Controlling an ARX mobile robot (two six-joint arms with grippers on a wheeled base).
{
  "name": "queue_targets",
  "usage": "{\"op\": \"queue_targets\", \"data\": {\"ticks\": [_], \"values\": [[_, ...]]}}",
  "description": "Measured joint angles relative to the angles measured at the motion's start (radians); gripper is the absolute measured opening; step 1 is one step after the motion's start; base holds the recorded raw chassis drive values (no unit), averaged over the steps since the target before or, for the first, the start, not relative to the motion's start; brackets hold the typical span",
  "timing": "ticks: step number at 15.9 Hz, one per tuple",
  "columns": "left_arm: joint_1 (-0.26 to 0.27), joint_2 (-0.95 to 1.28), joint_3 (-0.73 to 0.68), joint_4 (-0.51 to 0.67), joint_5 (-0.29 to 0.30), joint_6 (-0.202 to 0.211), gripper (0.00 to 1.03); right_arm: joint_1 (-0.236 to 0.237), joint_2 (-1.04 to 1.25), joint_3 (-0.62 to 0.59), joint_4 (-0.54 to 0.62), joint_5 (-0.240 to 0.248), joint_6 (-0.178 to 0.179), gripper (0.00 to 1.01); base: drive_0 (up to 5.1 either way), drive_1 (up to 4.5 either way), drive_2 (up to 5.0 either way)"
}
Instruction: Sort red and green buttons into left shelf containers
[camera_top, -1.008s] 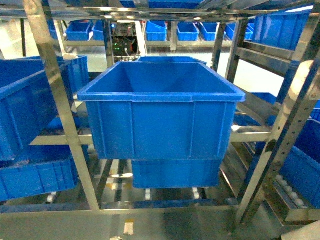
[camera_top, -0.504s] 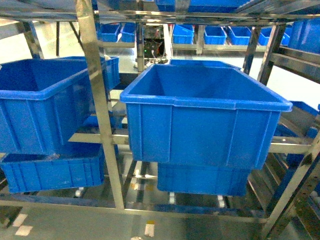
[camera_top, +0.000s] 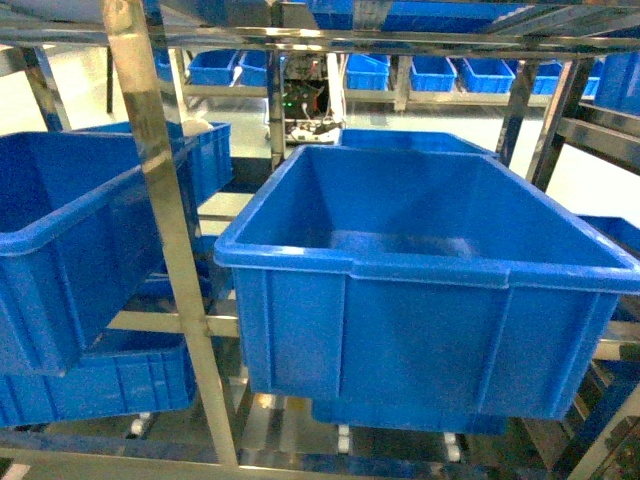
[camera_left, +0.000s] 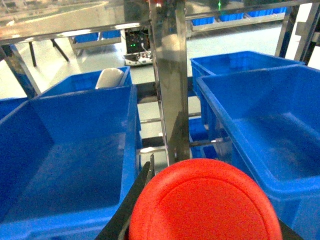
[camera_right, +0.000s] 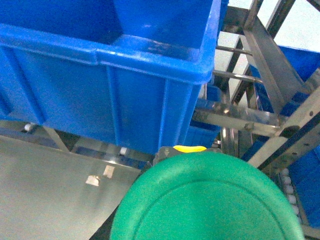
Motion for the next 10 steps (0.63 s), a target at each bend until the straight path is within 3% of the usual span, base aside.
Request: {"op": "queue_targets", "data": {"ticks": [10], "values": [[0.000,0.007,0.000,-0.003,0.001,0.000,0.26,-0.001,0.005,0.000,-0.002,0.002,0.000,0.27,0.0,0.00,0.0]]}}
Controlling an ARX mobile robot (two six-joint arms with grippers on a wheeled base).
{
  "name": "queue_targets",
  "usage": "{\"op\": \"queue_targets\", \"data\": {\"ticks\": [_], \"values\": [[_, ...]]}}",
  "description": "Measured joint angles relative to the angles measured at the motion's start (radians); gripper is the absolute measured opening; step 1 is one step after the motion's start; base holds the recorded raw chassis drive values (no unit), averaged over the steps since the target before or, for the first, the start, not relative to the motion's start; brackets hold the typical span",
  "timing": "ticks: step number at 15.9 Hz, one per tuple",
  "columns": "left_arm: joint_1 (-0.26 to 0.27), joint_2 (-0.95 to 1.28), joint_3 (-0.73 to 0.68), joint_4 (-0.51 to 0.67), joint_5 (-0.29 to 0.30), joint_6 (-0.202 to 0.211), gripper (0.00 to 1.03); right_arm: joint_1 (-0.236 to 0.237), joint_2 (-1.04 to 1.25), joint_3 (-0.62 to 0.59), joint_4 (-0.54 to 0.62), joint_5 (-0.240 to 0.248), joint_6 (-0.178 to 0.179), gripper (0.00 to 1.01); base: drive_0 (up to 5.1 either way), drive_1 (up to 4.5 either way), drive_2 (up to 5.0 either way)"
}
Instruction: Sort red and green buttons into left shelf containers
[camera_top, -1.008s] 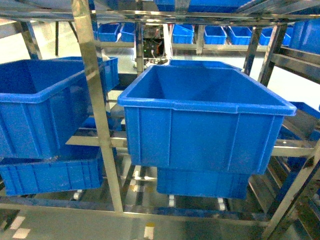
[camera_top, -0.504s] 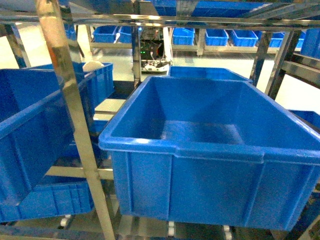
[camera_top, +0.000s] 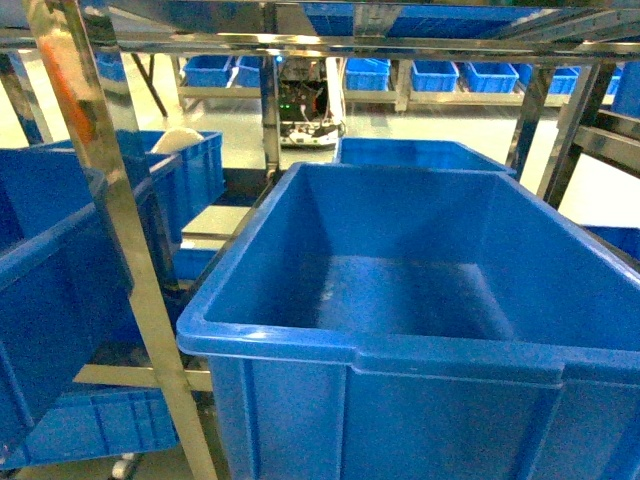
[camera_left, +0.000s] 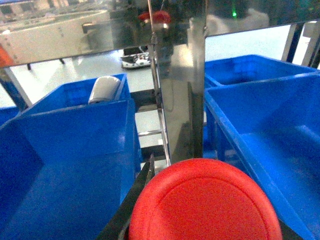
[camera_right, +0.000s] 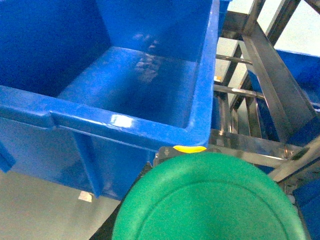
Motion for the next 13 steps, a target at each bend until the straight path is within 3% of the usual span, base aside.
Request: {"op": "queue_targets", "data": {"ticks": [5,13], "values": [[0.000,-0.002,0.000,-0.002,0.002,0.000,0.26,0.000,0.000,0.000,0.003,0.002,0.000,0.27,0.0,0.00,0.0],[0.000,-0.003,-0.001,0.000,0.003,0.000,0.26,0.001,0.000,0.000,0.002,-0.004,0.000,0.27,-5.0,2.37,2.4]]}}
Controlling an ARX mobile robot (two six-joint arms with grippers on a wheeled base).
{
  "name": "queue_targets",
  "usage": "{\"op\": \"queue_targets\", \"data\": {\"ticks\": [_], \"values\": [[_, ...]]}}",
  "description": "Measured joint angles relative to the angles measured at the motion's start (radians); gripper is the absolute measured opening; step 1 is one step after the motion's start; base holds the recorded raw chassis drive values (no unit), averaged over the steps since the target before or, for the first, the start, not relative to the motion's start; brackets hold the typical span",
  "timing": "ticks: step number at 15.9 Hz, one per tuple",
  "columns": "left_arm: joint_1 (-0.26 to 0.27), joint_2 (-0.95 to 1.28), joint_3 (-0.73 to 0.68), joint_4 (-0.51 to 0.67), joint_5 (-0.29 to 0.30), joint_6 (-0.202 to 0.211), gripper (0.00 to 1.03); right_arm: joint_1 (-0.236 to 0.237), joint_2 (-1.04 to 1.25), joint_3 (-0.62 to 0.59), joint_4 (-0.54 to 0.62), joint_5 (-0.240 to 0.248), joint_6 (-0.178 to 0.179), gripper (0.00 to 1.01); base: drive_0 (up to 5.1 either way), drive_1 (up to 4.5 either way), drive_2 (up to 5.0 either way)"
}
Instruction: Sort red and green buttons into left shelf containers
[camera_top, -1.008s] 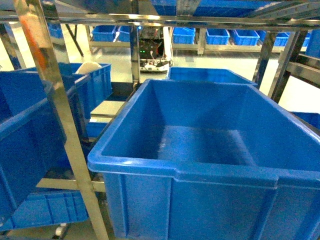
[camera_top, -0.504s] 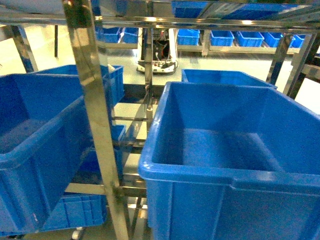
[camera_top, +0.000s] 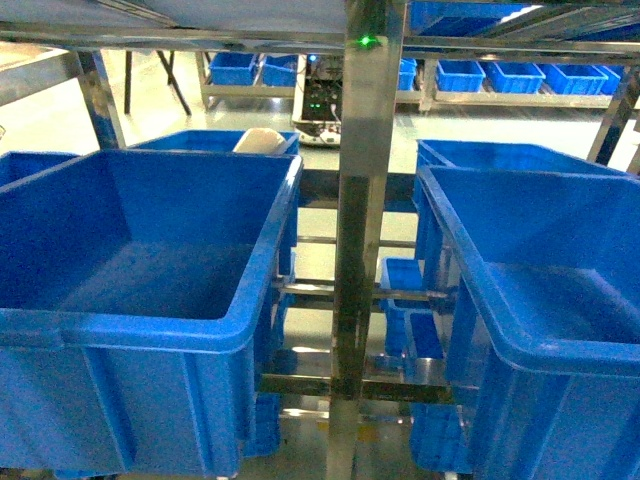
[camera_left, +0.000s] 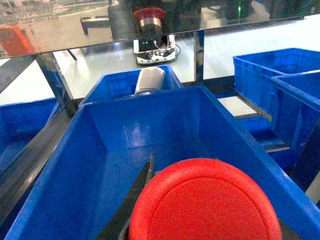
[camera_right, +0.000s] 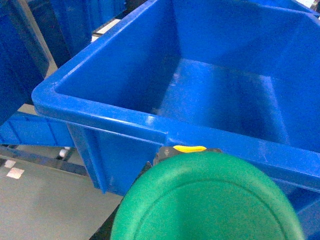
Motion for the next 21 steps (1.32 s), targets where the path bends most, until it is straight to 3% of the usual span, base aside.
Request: {"op": "queue_targets", "data": {"ticks": [10,14,19,21], "values": [[0.001,0.000,0.000,-0.002,-0.003,0.000,0.26,-0.040,0.016,0.051,-0.027,0.029,-0.018,0.27,-5.0,2.37,2.4],[0.001,0.000,0.000,-0.002,-0.003,0.000,0.26,-0.035,0.089,0.169,-0.074,0.029,-0.036,0.27,-5.0,2.37,2.4],[0.002,0.000,0.000,-0.002,-0.002,0.000,0.26,-0.168,0.473,0.412,-0.051,-0.013,-0.092,0.27,-3.0,1.42,1.4],[0.002,0.000,0.000,-0.002,-0.002,0.000,0.26,-0.185,0.628,0.526,-0.114,-0.027,-0.117,0.27,0.0,0.00,0.0]]}}
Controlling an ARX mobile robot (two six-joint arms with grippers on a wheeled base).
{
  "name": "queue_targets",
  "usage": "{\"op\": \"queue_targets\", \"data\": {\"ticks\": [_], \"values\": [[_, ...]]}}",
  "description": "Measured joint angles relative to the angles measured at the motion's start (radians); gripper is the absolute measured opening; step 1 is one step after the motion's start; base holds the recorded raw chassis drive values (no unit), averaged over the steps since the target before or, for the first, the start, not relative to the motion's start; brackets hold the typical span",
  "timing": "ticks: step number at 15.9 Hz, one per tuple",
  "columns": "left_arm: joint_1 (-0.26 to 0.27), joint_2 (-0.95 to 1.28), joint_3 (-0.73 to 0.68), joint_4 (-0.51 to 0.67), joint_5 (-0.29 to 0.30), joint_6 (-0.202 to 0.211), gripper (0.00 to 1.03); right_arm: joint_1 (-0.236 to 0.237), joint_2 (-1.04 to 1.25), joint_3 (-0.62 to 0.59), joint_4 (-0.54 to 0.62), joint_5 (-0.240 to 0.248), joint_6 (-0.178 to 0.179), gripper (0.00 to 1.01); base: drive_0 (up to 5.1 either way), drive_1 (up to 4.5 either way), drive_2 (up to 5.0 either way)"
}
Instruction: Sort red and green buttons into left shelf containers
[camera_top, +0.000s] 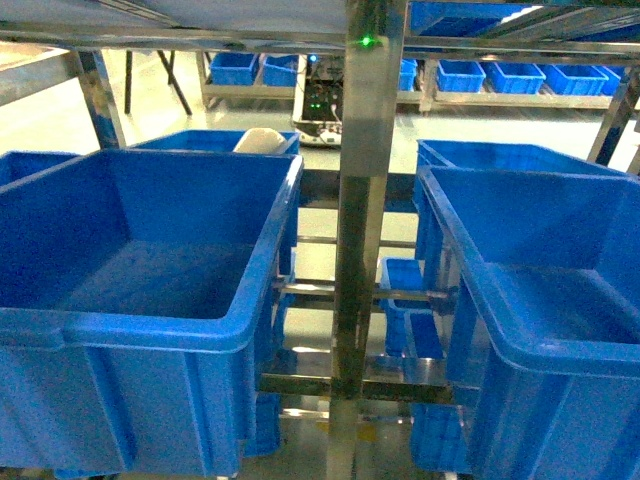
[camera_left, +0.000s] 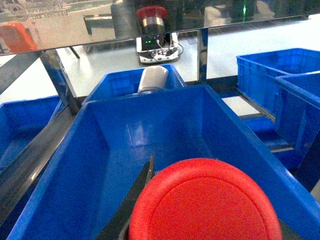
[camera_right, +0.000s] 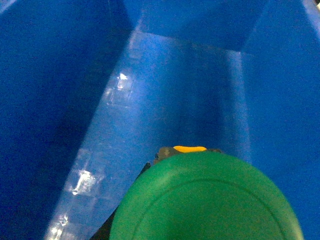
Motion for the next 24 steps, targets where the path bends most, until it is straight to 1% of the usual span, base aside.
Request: {"op": "queue_targets", "data": {"ticks": [2,5,6,7,8,9,11,12,13,15,16,17,18,20,23,24], "values": [[0.000,0.000,0.000,0.000,0.000,0.000,0.26,0.002,0.140,0.126,-0.077,-0.009,-0.013,0.27,0.0,0.00,0.0],[0.000,0.000,0.000,0.000,0.000,0.000,0.26,0.029,0.338,0.373,-0.254,-0.008,-0.010,0.27,0.0,0.00,0.0],[0.000,0.000,0.000,0.001,0.000,0.000,0.26,0.058,0.507,0.563,-0.429,-0.008,-0.008,0.27,0.0,0.00,0.0],[0.000,0.000,0.000,0.000,0.000,0.000,0.26,0.075,0.658,0.711,-0.583,-0.003,-0.012,0.27,0.0,0.00,0.0],[0.000,0.000,0.000,0.000,-0.002,0.000,0.26,0.068,0.669,0.747,-0.621,0.008,-0.016,0.27,0.0,0.00,0.0],[0.000,0.000,0.000,0.000,-0.002,0.000,0.26,0.067,0.669,0.760,-0.623,0.010,-0.018,0.32,0.0,0.00,0.0],[-0.001,0.000,0.000,0.000,0.000,0.000,0.26,0.061,0.668,0.770,-0.621,0.004,-0.018,0.51,0.0,0.00,0.0],[-0.001,0.000,0.000,0.000,0.000,0.000,0.26,0.061,0.668,0.749,-0.589,0.009,-0.014,0.64,0.0,0.00,0.0],[-0.001,0.000,0.000,0.000,0.000,0.000,0.26,0.061,0.666,0.732,-0.576,0.005,-0.011,0.71,0.0,0.00,0.0],[-0.001,0.000,0.000,0.000,0.000,0.000,0.26,0.061,0.636,0.659,-0.496,0.013,-0.011,0.89,0.0,0.00,0.0],[-0.001,0.000,0.000,0.000,0.000,0.000,0.26,0.062,0.611,0.614,-0.431,0.022,-0.012,0.98,0.0,0.00,0.0],[-0.001,0.000,0.000,0.000,0.000,0.000,0.26,0.063,0.571,0.560,-0.350,0.023,-0.011,0.99,0.0,0.00,0.0],[-0.001,0.000,0.000,0.000,0.000,0.000,0.26,0.063,0.531,0.513,-0.270,0.037,-0.013,0.97,0.0,0.00,0.0],[-0.001,0.000,0.000,0.000,0.000,0.000,0.26,0.063,0.455,0.435,-0.168,0.038,-0.015,0.98,0.0,0.00,0.0],[-0.001,0.000,0.000,0.000,0.000,0.000,0.26,0.064,0.325,0.298,-0.127,0.004,-0.008,0.98,0.0,0.00,0.0],[-0.001,0.000,0.000,0.001,-0.001,0.000,0.26,0.068,0.275,0.253,-0.097,0.003,-0.002,0.98,0.0,0.00,0.0]]}}
